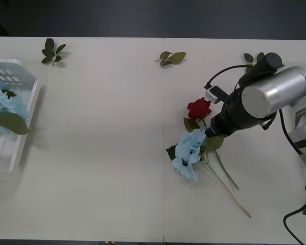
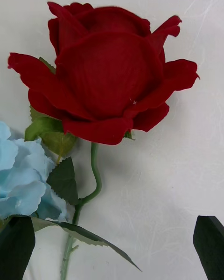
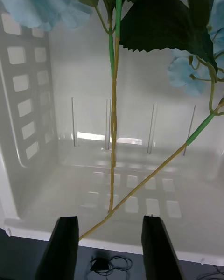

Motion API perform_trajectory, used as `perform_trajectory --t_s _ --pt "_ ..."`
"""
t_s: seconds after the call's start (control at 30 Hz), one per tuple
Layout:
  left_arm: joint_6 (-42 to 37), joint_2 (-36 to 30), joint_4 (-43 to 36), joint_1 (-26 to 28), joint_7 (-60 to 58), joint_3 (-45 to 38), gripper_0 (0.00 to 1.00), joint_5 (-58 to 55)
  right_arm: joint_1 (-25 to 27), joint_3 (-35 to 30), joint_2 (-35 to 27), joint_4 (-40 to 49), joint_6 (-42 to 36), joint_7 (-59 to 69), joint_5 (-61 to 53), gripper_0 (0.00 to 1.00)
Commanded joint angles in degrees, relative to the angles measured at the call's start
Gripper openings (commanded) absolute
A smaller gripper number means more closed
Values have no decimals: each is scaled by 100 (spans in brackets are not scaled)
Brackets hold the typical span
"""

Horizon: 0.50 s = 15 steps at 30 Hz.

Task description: Put the red flowers into the right box and the blue flowers into the left box

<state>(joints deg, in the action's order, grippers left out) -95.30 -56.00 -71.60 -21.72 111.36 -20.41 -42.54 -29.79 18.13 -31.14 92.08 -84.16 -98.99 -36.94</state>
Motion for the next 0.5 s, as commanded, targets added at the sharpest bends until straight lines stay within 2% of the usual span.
perform_trajectory --t_s 0.03,0.2,0.5 --pt "46 -210 -170 -34 8 2 100 -88 -203 -47 108 -76 137 143 82 99" --pt "-7 -210 -301 -43 52 -68 100 -158 -291 -47 231 -331 242 134 90 98" --pt "-639 -201 -908 -43 70 -499 100 -351 -440 -56 398 -753 435 90 126 98"
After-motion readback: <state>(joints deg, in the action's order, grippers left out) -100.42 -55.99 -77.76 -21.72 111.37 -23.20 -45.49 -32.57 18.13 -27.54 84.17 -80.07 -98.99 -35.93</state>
